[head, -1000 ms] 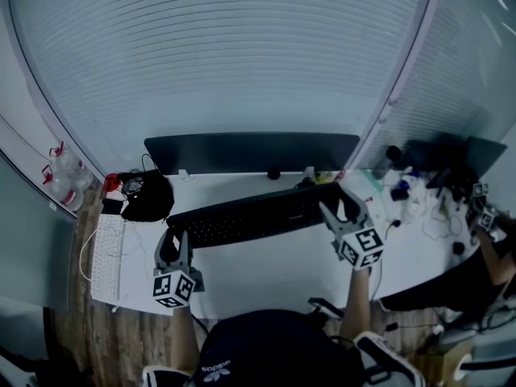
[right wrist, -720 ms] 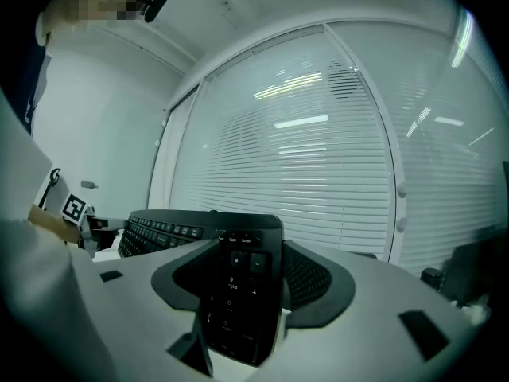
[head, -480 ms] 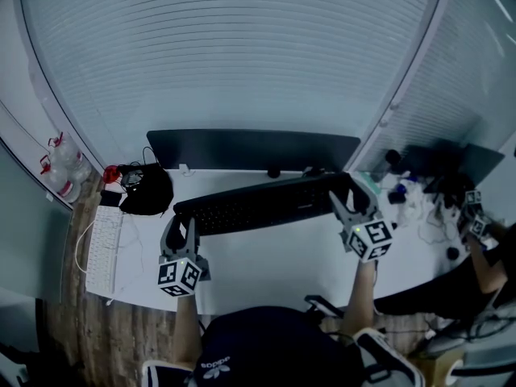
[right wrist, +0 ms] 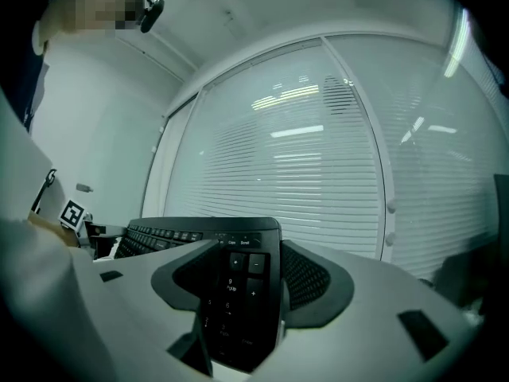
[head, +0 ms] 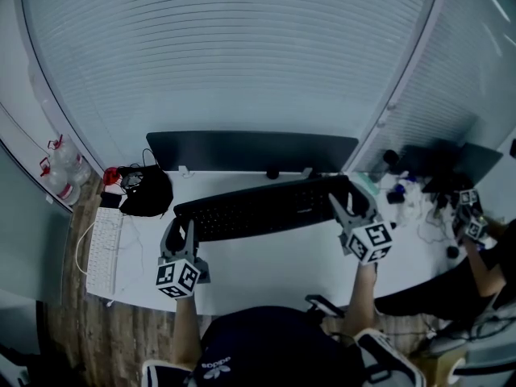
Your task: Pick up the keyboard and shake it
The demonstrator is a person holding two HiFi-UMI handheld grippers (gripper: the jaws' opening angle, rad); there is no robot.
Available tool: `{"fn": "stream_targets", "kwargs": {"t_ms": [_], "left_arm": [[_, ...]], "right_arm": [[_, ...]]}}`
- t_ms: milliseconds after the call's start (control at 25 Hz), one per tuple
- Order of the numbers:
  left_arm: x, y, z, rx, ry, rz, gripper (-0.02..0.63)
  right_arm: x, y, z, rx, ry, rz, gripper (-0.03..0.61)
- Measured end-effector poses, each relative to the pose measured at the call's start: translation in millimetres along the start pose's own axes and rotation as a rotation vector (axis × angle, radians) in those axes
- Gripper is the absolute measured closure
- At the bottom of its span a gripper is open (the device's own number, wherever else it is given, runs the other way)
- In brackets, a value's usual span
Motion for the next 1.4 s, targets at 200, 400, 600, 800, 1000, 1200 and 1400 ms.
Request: {"fn": "stream_targets", "kwargs": {"t_ms": [200, 400, 600, 800, 1000, 1200, 1400], "left_arm": [[-10, 1, -5, 0.01, 0.006, -0.021, 0.417], [-17, -5, -1, 0.004, -0.002, -0.023, 0.417], [-18, 0, 5, -0.006, -0.007, -0.03, 0.417], [-18, -1, 4, 0.007, -0.02, -0.034, 0.417], [-15, -4, 4, 0.002, -0.024, -0.021, 0.417], [-20, 1, -4, 0.021, -0.015, -0.011, 0.417], [-15, -4, -2, 0.005, -0.041, -0.02, 0.417]], "right_arm": [[-1, 1, 8, 0.025, -0.018, -0.015, 0.344], [7, -13, -8, -0.018, 0.028, -0.041, 0.344], [3, -8, -8, -0.017, 0.024, -0.03, 0.344], [8, -10, -14, -0.001, 0.055, -0.035, 0.344], [-1, -10, -11, 0.024, 0.06, -0.036, 0.345], [-5, -10, -16, 0.03, 0.066, -0.039, 0.345], [0, -13, -18, 0.023, 0.059, -0.044, 0.345]]}}
Point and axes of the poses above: the fingertips, and each gripper's own axes: x forward along the fingers, y to its right, z out of its underside, the point moved 3 cm from there along -x, backward along the fingers, and after that the axes turned 8 degrees about x, right-handed, at the moved point
